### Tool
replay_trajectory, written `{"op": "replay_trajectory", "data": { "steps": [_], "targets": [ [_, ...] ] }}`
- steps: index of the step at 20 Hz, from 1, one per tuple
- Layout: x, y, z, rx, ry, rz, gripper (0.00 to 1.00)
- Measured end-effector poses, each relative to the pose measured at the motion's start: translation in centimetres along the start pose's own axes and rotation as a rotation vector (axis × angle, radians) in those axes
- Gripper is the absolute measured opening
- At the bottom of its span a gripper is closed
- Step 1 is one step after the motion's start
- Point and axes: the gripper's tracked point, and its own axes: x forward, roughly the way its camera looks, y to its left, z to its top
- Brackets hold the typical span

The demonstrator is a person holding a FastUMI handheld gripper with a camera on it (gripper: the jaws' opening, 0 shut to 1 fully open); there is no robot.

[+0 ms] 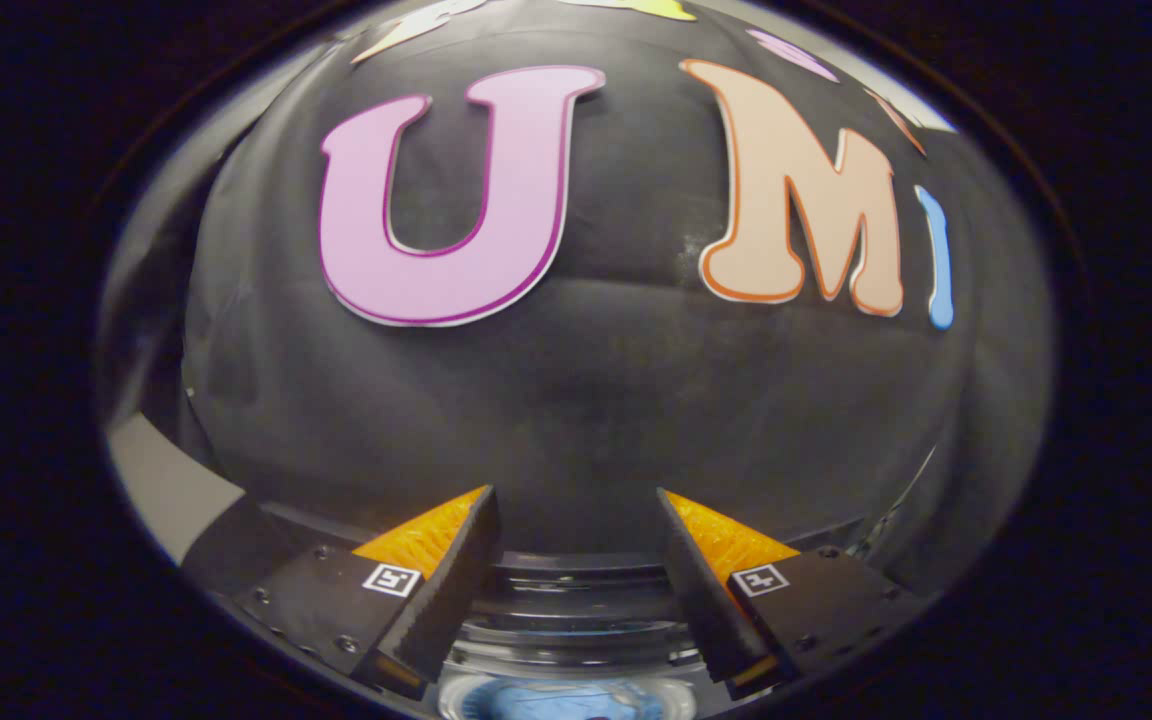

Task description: Put the clothes into the washing machine and then close the washing machine lid.

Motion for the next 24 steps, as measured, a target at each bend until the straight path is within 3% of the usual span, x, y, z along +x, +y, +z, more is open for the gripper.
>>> {"op": "replay_trajectory", "data": {
  "steps": [14,24],
  "targets": [
    [-5.4,0.0,-1.0,-0.018,-0.016,-0.018,0.97],
    [-6.1,0.0,-1.3,-0.017,-0.042,-0.02,0.96]
  ]
}}
